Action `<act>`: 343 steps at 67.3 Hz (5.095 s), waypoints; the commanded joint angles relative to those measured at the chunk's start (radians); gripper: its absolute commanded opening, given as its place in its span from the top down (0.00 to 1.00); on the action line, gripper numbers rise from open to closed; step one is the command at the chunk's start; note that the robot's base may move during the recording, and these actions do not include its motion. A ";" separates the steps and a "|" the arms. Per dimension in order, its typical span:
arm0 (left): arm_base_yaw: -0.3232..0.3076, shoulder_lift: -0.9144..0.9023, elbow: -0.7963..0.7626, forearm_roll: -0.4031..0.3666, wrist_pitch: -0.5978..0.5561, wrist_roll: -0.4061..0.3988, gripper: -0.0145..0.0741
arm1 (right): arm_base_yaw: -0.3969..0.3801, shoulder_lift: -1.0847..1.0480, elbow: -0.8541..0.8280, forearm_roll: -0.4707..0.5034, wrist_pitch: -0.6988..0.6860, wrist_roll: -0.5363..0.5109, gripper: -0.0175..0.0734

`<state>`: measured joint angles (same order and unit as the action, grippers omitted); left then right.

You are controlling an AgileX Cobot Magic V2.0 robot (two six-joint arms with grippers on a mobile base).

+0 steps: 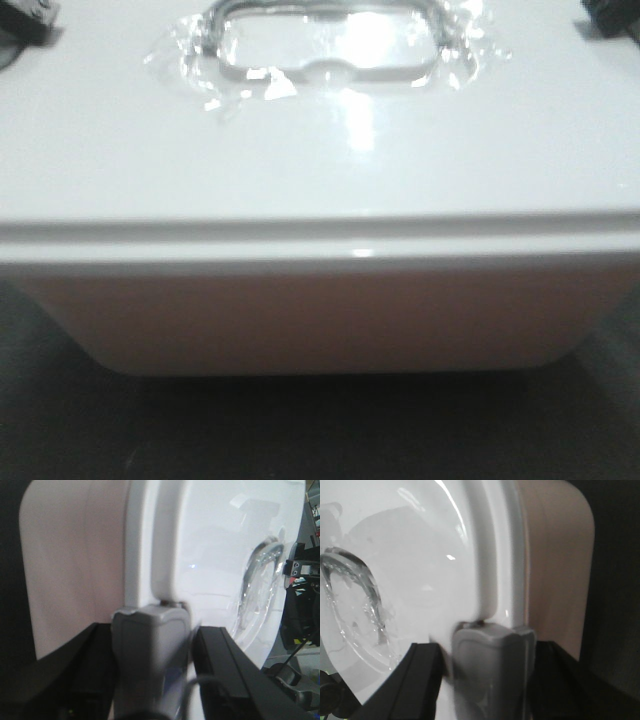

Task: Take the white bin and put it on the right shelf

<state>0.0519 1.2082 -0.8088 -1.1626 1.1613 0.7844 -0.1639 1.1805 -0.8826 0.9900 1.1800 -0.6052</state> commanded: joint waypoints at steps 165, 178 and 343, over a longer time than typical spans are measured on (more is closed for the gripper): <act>-0.012 -0.401 -0.023 -0.097 -0.033 0.002 0.60 | 0.006 -0.376 -0.026 0.168 0.139 -0.025 0.43; -0.012 -0.401 -0.023 -0.097 -0.039 0.002 0.60 | 0.006 -0.376 -0.026 0.168 0.139 -0.025 0.43; -0.012 -0.401 -0.023 -0.097 -0.039 0.002 0.60 | 0.006 -0.376 -0.026 0.168 0.139 -0.025 0.43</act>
<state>0.0542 0.8158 -0.8003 -1.1162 1.1049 0.7718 -0.1657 0.8143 -0.8805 0.9761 1.1840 -0.6219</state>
